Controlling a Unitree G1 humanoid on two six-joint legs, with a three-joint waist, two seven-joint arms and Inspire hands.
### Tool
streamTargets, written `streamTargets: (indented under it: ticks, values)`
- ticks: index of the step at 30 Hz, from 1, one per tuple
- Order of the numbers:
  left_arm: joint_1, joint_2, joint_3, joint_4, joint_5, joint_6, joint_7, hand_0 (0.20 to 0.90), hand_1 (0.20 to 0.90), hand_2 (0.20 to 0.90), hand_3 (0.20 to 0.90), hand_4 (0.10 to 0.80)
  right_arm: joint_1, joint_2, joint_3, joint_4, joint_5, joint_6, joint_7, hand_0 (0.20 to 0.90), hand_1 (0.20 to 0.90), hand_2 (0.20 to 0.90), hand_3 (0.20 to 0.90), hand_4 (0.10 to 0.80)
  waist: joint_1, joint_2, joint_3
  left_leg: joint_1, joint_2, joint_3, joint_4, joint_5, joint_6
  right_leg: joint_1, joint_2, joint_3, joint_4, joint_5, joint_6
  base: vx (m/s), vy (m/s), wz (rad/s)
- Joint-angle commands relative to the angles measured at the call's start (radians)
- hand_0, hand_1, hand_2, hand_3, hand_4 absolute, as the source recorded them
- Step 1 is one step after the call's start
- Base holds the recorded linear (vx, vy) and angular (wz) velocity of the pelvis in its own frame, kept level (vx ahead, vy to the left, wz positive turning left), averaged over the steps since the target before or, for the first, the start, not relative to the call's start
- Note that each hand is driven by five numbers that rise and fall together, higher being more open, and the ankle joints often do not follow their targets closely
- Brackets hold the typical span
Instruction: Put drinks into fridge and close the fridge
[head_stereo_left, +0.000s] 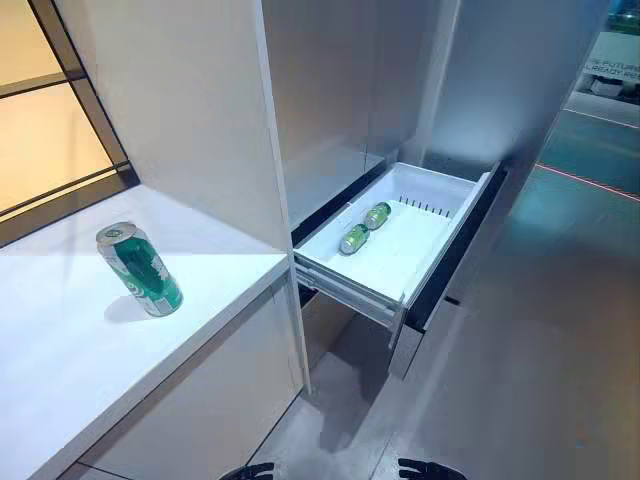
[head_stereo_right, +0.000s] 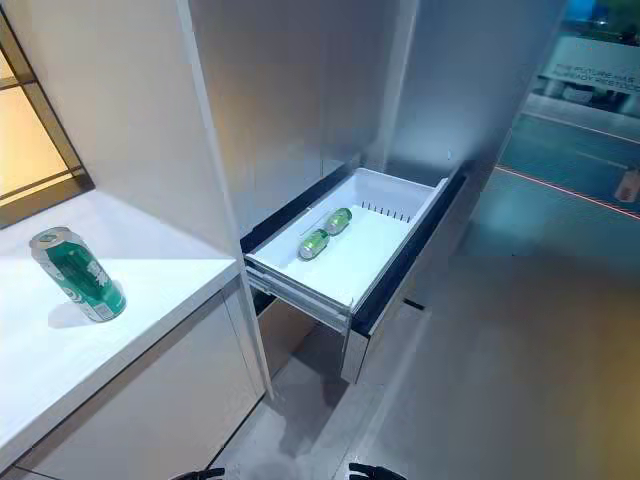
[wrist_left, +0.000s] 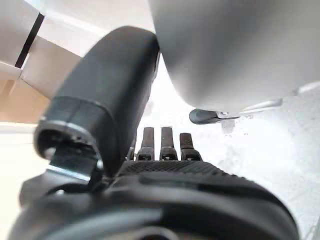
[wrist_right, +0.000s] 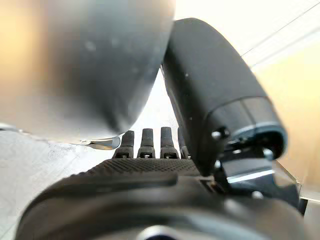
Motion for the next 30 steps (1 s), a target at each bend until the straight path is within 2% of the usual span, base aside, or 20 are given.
streamTargets:
  ticks: [1, 8, 11, 13, 18, 22, 27, 29, 30]
  values:
    - [-0.056, -0.018, -0.008, 0.048, 0.025, -0.046, -0.017, 0.900, 0.900, 0.900, 0.900, 0.800, -0.071, -0.017, 0.012, 0.056, -0.025, -0.011, 0.034, 0.900, 0.900, 0.900, 0.900, 0.800, 0.031, 0.006, 0.030, 0.006, -0.015, 0.054, 0.032, -0.067, -0.006, -0.044, -0.002, -0.049, 0.068, -0.022, 0.031, 0.000, 0.000, 0.00]
    - [-0.061, -0.017, 0.007, 0.043, -0.020, -0.065, 0.002, 0.900, 0.900, 0.900, 0.900, 0.800, -0.075, -0.018, 0.011, 0.056, -0.029, -0.006, 0.036, 0.900, 0.900, 0.900, 0.900, 0.800, 0.033, 0.006, 0.031, 0.007, -0.015, 0.052, 0.029, -0.065, -0.007, -0.044, -0.002, -0.049, 0.067, -0.021, 0.033, 0.000, 0.000, 0.00]
    - [-0.059, -0.018, 0.016, 0.037, -0.038, -0.111, 0.031, 0.900, 0.900, 0.900, 0.900, 0.800, -0.076, -0.020, 0.011, 0.057, -0.035, -0.005, 0.037, 0.900, 0.900, 0.900, 0.900, 0.800, 0.034, 0.006, 0.031, 0.006, -0.015, 0.052, 0.029, -0.063, -0.008, -0.044, -0.003, -0.049, 0.067, -0.020, 0.033, 0.000, 0.000, 0.00]
    - [-0.065, -0.014, 0.013, 0.028, 0.001, -0.160, 0.064, 0.900, 0.900, 0.900, 0.900, 0.800, -0.077, -0.022, 0.011, 0.058, -0.037, -0.004, 0.038, 0.900, 0.900, 0.900, 0.900, 0.800, 0.035, 0.007, 0.032, 0.006, -0.015, 0.052, 0.031, -0.063, -0.010, -0.043, -0.004, -0.052, 0.068, -0.020, 0.033, 0.000, 0.000, 0.00]
    - [-0.089, 0.003, -0.054, -0.017, 0.086, -0.263, 0.086, 0.900, 0.900, 0.900, 0.900, 0.800, -0.086, -0.032, 0.026, 0.052, -0.036, 0.001, 0.041, 0.900, 0.900, 0.900, 0.900, 0.800, 0.030, 0.012, 0.035, 0.005, -0.014, 0.053, 0.029, -0.060, -0.011, -0.045, -0.002, -0.050, 0.070, -0.022, 0.032, 0.000, 0.000, 0.00]
    - [-0.123, 0.032, -0.102, -0.145, 0.049, -0.284, -0.030, 0.900, 0.900, 0.900, 0.900, 0.800, -0.095, -0.050, 0.033, 0.032, -0.041, 0.020, 0.046, 0.900, 0.900, 0.900, 0.900, 0.800, 0.025, 0.023, 0.038, 0.004, -0.012, 0.055, 0.026, -0.059, -0.012, -0.051, -0.001, -0.046, 0.071, -0.021, 0.035, -0.015, 0.025, 0.00]
    - [-0.161, 0.090, -0.150, -0.421, -0.121, -0.182, -0.247, 0.900, 0.900, 0.900, 0.900, 0.800, -0.098, -0.074, 0.034, 0.000, -0.042, 0.047, 0.050, 0.900, 0.900, 0.900, 0.900, 0.800, 0.021, 0.039, 0.045, -0.001, -0.010, 0.058, 0.023, -0.054, -0.012, -0.059, 0.000, -0.040, 0.074, -0.018, 0.039, -0.008, 0.014, 0.00]
    - [-0.179, 0.139, -0.159, -0.586, -0.246, -0.114, -0.389, 0.900, 0.900, 0.900, 0.900, 0.800, -0.091, -0.080, 0.040, -0.014, -0.033, 0.048, 0.047, 0.900, 0.900, 0.900, 0.900, 0.800, 0.021, 0.043, 0.049, -0.003, -0.010, 0.055, 0.023, -0.052, -0.011, -0.064, 0.000, -0.037, 0.077, -0.016, 0.040, -0.034, 0.019, -0.01]
    - [-0.194, 0.165, -0.143, -0.694, -0.316, -0.038, -0.449, 0.900, 0.900, 0.900, 0.900, 0.800, -0.088, -0.084, 0.040, -0.020, -0.029, 0.047, 0.046, 0.900, 0.900, 0.900, 0.900, 0.800, 0.022, 0.044, 0.050, -0.005, -0.011, 0.052, 0.023, -0.052, -0.010, -0.066, 0.000, -0.035, 0.076, -0.014, 0.040, -0.033, 0.011, 0.00]
